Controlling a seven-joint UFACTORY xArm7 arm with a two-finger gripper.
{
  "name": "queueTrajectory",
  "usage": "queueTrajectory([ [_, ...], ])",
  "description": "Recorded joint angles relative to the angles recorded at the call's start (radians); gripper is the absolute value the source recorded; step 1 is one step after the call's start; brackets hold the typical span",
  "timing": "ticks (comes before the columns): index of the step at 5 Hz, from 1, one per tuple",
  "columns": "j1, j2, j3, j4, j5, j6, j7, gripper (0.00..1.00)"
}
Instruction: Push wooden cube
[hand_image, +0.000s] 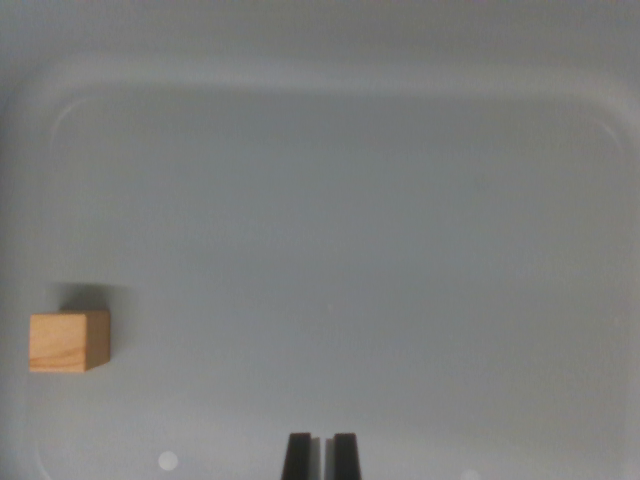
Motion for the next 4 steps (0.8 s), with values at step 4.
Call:
queueTrajectory([
  [4,0.0118,0.012,0.008,-0.026,-0.0049,-0.034,0.018,0.0],
])
